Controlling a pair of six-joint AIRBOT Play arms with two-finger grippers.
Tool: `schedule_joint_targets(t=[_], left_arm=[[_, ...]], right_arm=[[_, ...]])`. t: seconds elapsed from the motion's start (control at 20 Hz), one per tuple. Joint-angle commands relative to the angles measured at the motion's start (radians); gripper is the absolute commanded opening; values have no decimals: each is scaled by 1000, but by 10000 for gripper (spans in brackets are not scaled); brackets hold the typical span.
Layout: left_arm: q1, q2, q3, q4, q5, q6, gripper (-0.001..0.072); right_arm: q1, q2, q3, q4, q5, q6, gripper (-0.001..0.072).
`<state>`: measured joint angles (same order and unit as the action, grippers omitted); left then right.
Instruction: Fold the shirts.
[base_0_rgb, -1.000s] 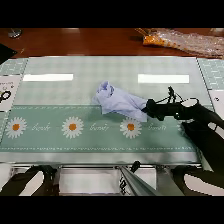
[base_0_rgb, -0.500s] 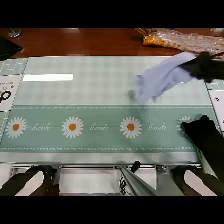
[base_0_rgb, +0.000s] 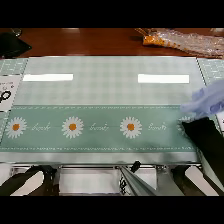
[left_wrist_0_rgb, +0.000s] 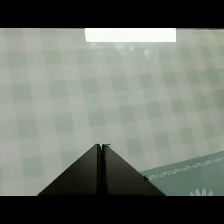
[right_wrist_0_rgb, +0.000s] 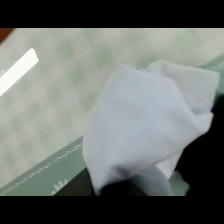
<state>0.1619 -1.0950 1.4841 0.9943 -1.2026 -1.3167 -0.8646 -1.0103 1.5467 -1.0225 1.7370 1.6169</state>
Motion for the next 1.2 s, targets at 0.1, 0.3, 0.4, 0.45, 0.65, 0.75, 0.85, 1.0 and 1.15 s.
schedule_joint_targets(t=[0.1, 0.3, 0.4, 0.45, 0.65, 0.75, 0.85, 1.0, 1.15], left_arm=[[0, -6, 0, -7, 89, 27, 16], [0, -6, 0, -7, 184, 49, 16], [2, -6, 0, -7, 246, 49, 16], [2, -6, 0, -7, 281, 49, 16], [2, -6, 0, -7, 417, 97, 16], [3, -6, 0, -7, 460, 105, 16], [6, -6, 0, -7, 476, 105, 16], [7, -6, 0, -8, 492, 105, 16], [6, -6, 0, -8, 496, 104, 16]], right_arm=[[-119, 21, 17, -456, 119, -73, 17], [-119, 25, -11, -532, 120, -72, 18], [-119, 57, -78, -623, 119, -72, 18], [-119, 80, -124, -682, 119, -72, 18], [-119, 162, -330, -934, 119, -72, 18], [-119, 166, -376, -1053, 119, -72, 18], [-119, 166, -401, -1121, 119, -73, 18], [-119, 166, -435, -1131, 120, -113, 20], [-120, 166, -451, -1133, 120, -140, 135]])
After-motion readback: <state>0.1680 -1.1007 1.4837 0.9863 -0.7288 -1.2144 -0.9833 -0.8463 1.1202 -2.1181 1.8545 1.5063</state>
